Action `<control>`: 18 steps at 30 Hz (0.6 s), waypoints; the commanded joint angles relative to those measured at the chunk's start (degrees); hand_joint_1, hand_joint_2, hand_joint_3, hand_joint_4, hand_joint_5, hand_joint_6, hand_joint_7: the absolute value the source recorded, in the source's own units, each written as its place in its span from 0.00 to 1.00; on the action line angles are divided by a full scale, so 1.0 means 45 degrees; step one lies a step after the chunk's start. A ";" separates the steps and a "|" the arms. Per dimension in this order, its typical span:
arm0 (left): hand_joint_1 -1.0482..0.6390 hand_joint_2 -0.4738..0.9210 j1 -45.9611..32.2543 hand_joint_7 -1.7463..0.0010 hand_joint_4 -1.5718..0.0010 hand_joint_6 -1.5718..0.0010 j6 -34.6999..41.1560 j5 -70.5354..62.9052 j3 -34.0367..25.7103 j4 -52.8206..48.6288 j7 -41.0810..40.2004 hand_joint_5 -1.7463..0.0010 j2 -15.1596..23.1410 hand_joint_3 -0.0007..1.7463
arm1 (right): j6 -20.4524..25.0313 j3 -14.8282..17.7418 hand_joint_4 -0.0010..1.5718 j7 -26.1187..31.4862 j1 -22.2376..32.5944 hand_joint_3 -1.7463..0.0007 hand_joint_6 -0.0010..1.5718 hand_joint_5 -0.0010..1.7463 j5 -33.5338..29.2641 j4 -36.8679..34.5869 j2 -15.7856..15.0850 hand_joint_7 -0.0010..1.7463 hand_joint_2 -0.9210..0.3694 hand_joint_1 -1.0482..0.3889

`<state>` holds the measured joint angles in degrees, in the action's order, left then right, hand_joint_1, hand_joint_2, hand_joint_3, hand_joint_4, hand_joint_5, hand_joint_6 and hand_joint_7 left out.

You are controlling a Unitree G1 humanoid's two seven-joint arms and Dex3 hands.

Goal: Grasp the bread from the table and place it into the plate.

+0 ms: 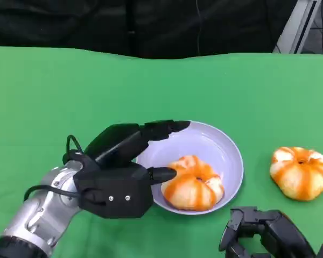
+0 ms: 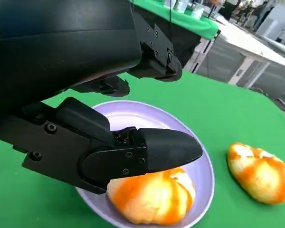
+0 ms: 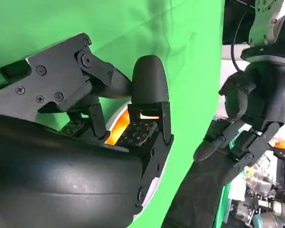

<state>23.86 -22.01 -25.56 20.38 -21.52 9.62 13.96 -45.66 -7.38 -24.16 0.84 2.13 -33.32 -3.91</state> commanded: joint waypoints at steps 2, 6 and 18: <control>0.08 1.00 -0.0301 1.00 0.70 0.78 0.0110 0.0119 -0.0219 0.0447 0.0241 0.99 0.0380 0.39 | -0.0081 0.0061 0.55 -0.0051 0.0049 0.45 0.57 0.80 0.0178 -0.0006 -0.0074 0.65 0.22 0.66; 0.08 1.00 -0.0369 1.00 0.70 0.78 0.0105 0.0120 -0.0241 0.0531 0.0225 0.99 0.0397 0.38 | -0.0009 0.0069 0.56 -0.0160 0.0056 0.45 0.57 0.80 0.0316 0.0001 -0.0049 0.65 0.22 0.66; 0.09 1.00 -0.0867 1.00 0.68 0.77 -0.0391 0.0173 -0.0522 0.0881 -0.0312 0.99 0.0511 0.37 | -0.0072 0.0082 0.55 -0.0132 0.0061 0.45 0.57 0.80 0.0260 -0.0016 -0.0042 0.64 0.22 0.67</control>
<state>22.19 -22.01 -25.39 19.71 -19.35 9.97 14.81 -45.67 -7.41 -24.83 0.82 2.73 -33.32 -3.76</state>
